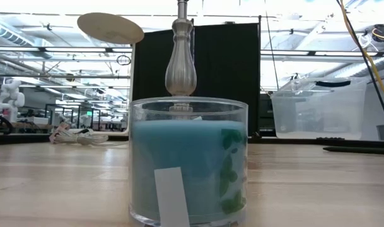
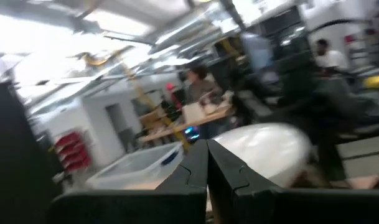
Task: Screw lightbulb
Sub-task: Insert the lightbulb into the silver lamp socket
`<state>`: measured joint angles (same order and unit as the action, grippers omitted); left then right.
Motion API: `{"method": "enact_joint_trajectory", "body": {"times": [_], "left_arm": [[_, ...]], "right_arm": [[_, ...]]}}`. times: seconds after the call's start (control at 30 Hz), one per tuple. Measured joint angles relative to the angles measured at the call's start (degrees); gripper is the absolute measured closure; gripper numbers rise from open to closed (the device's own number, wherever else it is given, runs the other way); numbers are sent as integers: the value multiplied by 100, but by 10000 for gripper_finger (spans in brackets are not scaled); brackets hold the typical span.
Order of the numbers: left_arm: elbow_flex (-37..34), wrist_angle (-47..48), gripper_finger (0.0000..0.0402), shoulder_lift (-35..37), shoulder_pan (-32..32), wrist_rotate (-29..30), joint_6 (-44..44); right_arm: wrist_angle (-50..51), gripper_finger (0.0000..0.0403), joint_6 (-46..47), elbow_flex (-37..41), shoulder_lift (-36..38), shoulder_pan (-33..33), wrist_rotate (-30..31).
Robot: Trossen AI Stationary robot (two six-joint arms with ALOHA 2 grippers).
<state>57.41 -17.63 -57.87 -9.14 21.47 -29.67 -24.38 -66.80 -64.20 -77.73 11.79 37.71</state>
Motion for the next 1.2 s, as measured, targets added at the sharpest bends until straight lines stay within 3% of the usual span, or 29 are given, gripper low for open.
{"method": "enact_joint_trajectory", "body": {"times": [0.17,0.33,0.7,0.9,1.2], "left_arm": [[0,48,401,-30,-473,0,-313],[0,84,401,-169,-538,20,-303],[2,65,401,-290,-172,53,222],[10,278,401,-278,183,380,383],[-5,735,401,-289,795,499,824]], "right_arm": [[-407,403,-173,0,0,-262,-16],[-656,403,-407,0,2,-349,-83],[-393,403,-430,-142,7,-208,-325],[-321,403,-413,-149,15,28,-389],[421,403,334,-151,-2,423,-686]]}}
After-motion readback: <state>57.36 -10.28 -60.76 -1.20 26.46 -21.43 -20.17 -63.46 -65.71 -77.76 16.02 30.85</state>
